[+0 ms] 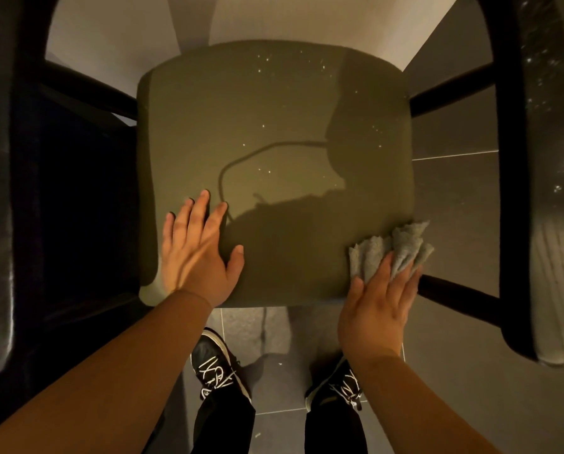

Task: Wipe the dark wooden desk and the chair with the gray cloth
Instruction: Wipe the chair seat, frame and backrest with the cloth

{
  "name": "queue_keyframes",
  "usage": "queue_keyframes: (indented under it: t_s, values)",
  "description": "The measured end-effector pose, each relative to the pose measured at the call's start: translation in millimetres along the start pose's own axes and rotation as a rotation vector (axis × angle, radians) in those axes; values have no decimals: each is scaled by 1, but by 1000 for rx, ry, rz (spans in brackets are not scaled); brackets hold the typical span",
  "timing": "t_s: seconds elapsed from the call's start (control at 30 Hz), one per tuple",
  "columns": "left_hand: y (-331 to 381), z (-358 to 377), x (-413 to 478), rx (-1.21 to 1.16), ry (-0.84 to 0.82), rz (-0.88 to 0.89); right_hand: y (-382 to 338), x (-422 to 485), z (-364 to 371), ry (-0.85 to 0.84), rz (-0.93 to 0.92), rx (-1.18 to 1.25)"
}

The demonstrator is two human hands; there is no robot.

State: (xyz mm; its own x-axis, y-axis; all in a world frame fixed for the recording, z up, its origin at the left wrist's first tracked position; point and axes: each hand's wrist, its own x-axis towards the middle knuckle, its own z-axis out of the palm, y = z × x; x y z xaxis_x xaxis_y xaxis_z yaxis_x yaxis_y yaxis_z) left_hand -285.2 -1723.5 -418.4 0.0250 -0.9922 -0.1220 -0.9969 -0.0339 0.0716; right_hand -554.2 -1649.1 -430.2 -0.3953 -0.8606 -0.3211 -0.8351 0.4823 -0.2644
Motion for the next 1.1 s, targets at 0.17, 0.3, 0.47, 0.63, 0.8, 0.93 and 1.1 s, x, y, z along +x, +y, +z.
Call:
queue_keyframes:
  t_s: [0.17,0.3,0.47,0.63,0.8,0.93,1.1]
  values:
    - [0,2,1,-8,9,-2,-19,18,-3,43,-4,-10]
    - [0,1,0,-3,14,8,-55,92,-21,80,-87,-80]
    - [0,-1,0,3,-1,1,-35,68,-17,64,-220,-148]
    - [0,0,3,37,-24,-5,-9,21,-8,-32,-378,-231]
    - [-1,1,2,21,-16,-9,-60,85,-19,-53,-454,-271]
    - [-1,3,3,29,-39,-18,-87,88,-13,-22,-413,-226]
    - [-2,5,2,-22,-49,-19,-57,17,4,-64,-725,-306]
